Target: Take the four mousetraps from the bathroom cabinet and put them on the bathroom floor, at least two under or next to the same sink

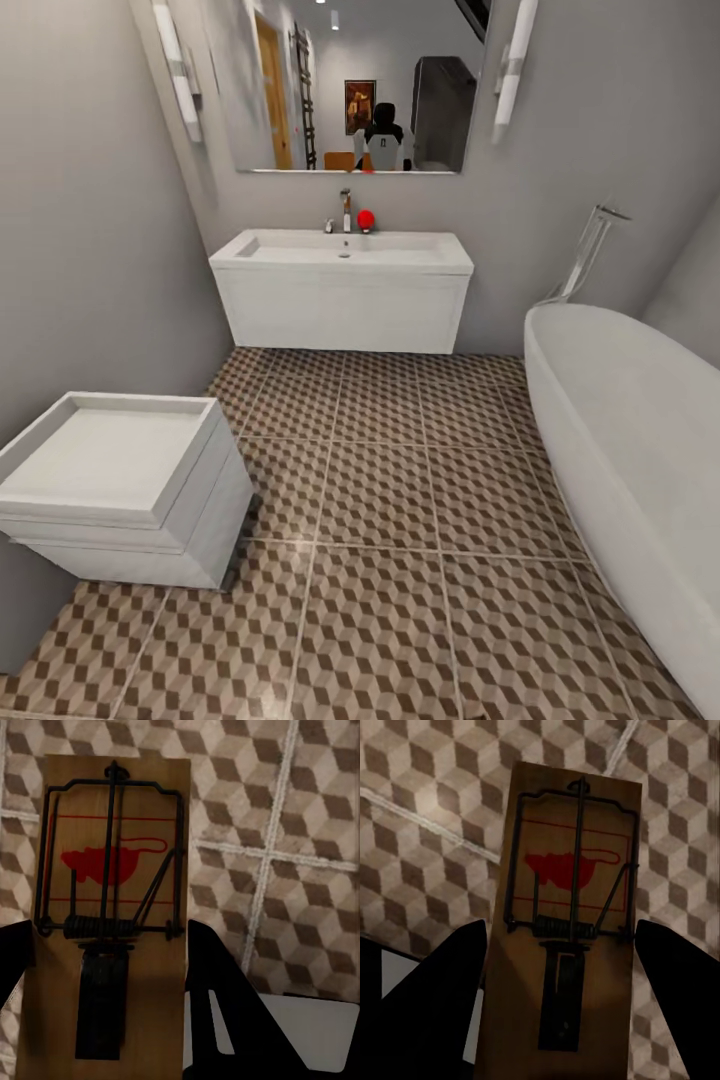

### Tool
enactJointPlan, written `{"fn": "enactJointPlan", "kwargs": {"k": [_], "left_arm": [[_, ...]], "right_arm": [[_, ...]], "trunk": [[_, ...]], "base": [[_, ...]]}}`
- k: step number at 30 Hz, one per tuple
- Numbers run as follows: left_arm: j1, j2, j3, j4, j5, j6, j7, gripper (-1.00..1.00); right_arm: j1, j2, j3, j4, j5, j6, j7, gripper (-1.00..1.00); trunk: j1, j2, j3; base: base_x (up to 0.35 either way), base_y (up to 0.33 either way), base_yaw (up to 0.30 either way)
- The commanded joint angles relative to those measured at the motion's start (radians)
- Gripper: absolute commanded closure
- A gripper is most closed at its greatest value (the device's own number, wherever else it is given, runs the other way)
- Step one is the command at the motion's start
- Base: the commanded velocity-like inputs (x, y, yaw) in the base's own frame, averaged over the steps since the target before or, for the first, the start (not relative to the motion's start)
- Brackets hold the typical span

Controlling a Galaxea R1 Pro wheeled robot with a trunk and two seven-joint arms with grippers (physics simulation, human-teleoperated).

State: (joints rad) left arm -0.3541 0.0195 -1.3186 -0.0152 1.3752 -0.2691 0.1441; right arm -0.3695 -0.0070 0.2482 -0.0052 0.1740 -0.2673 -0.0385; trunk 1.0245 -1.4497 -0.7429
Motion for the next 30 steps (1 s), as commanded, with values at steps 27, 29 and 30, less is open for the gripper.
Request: {"fn": "enactJointPlan", "kwargs": {"k": [27, 29, 30], "left_arm": [[0.0, 0.003, -0.008, 0.001, 0.001, 0.001, -0.043, 1.0], [0.0, 0.003, -0.008, 0.002, 0.001, 0.001, -0.044, 1.0], [0.0, 0.003, -0.008, 0.002, 0.001, 0.001, -0.044, 1.0]], "right_arm": [[0.0, -0.001, -0.001, 0.001, 0.009, -0.004, -0.003, 1.0], [0.0, -0.001, -0.001, 0.001, 0.009, -0.004, -0.003, 1.0], [0.0, -0.001, -0.001, 0.001, 0.009, -0.004, -0.003, 1.0]], "trunk": [[0.001, 0.0, -0.001], [0.001, 0.0, -0.001], [0.001, 0.0, -0.001]], "base": [[0.329, 0.0, 0.0], [0.335, 0.0, 0.0], [0.335, 0.0, 0.0]]}}
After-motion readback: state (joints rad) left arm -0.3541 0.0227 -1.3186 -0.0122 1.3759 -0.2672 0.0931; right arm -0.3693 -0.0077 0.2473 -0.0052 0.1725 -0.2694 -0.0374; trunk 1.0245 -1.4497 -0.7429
